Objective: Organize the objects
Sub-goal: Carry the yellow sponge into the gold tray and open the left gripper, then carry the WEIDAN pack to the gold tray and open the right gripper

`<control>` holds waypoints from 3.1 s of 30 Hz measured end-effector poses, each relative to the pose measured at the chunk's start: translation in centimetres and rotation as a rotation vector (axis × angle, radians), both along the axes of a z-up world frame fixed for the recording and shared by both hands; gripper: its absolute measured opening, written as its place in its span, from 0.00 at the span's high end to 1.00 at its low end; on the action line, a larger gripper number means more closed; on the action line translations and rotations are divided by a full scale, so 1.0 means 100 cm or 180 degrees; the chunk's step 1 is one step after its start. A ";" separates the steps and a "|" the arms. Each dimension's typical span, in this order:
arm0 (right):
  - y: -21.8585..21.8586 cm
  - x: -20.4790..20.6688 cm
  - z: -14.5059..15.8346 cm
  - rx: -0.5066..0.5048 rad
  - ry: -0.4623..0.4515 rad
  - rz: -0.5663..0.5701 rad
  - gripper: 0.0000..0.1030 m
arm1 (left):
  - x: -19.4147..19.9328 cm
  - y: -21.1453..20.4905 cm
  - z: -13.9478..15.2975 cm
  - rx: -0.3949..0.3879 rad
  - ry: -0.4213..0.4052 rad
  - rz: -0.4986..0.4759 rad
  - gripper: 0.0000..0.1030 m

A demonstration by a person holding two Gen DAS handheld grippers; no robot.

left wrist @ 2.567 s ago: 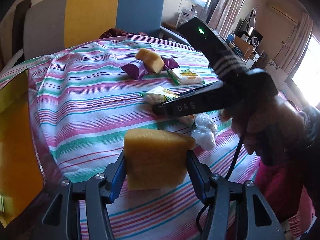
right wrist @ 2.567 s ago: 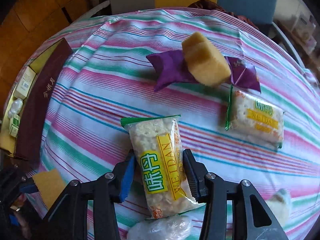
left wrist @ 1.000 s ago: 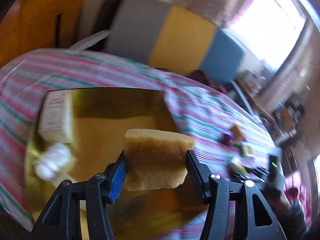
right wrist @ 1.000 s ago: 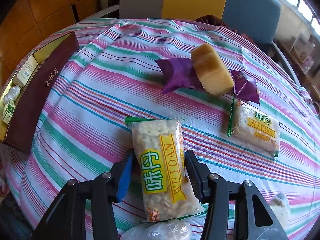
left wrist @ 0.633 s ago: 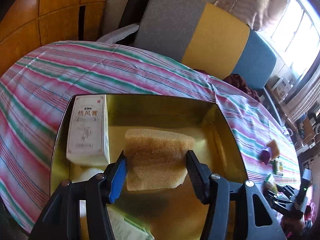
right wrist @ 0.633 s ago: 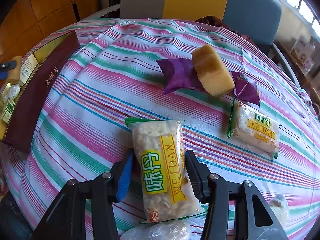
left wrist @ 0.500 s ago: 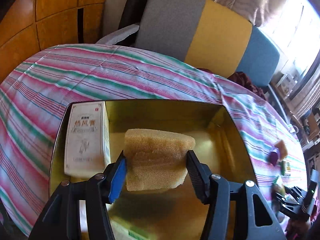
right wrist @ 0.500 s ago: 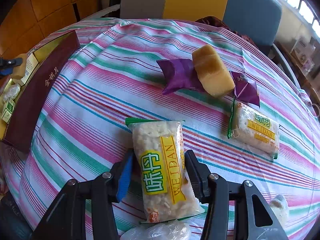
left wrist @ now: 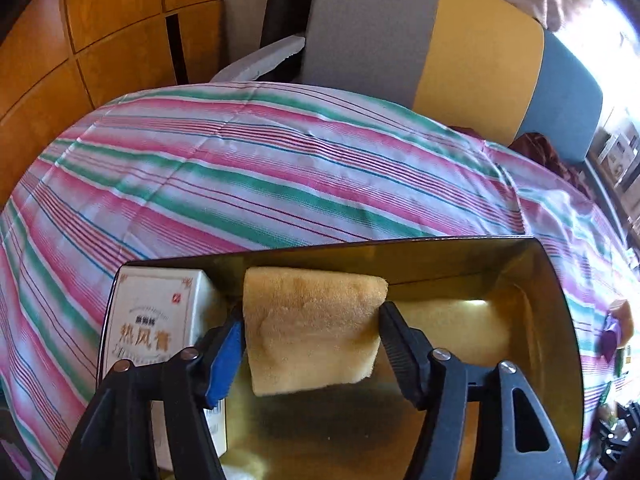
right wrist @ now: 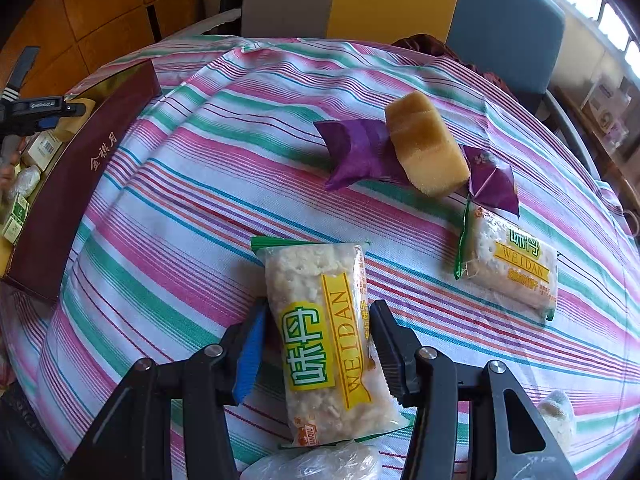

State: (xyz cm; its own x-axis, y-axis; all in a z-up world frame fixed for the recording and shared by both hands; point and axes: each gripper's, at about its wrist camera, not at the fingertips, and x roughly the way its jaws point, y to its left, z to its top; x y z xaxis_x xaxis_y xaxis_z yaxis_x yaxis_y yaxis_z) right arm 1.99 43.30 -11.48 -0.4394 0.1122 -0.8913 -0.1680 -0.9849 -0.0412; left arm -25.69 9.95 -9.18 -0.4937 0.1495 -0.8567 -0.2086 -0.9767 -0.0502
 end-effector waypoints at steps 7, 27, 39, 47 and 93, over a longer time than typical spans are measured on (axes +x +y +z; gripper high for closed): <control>0.002 -0.001 0.000 -0.0001 0.0001 -0.0002 0.49 | 0.000 0.001 0.002 -0.0007 -0.0011 0.0008 0.25; 0.005 0.000 0.000 0.0069 0.0009 0.0037 0.49 | 0.139 -0.053 0.055 0.0367 0.0399 -0.0094 0.24; -0.001 -0.002 0.000 0.0170 0.0039 0.0052 0.53 | 0.214 -0.057 0.050 0.0397 0.0394 -0.0108 0.38; 0.003 -0.005 0.002 -0.0005 0.0000 -0.0181 0.55 | 0.230 -0.055 0.063 0.0265 0.0681 -0.0159 0.38; -0.278 -0.218 0.014 -0.1794 -0.0245 0.0460 0.51 | 0.203 -0.149 0.048 0.0602 0.0383 0.0518 0.41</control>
